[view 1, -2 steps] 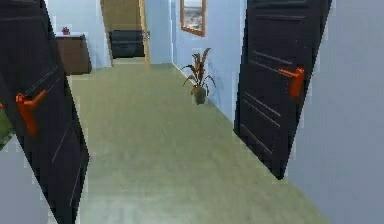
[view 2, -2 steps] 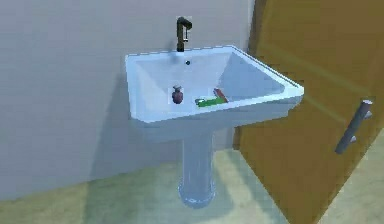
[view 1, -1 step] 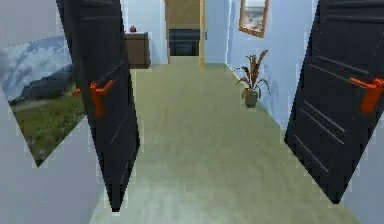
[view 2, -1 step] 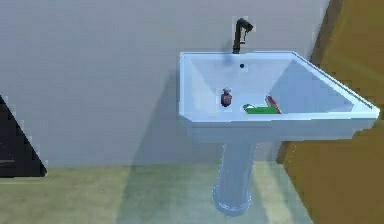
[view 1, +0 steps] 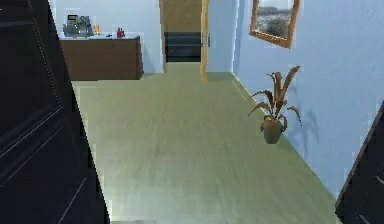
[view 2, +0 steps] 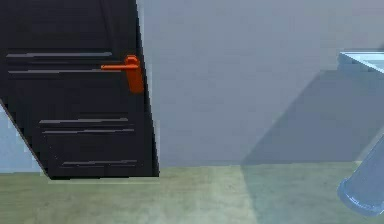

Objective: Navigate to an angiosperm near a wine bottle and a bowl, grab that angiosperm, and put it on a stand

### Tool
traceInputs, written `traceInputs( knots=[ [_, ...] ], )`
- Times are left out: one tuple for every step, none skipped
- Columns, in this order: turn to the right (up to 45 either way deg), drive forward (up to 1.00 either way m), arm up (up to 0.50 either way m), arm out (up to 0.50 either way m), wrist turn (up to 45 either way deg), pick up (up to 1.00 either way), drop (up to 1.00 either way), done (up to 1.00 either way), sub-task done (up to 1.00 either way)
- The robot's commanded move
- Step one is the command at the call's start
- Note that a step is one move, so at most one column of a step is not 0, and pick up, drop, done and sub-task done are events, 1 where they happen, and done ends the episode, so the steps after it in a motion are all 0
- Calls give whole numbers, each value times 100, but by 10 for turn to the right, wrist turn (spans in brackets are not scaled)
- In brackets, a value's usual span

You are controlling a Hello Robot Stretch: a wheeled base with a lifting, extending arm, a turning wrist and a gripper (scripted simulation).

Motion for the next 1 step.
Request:
traceInputs(
  knots=[
    [-30, 0, 0, 0, 0, 0, 0, 0, 0]
  ],
)
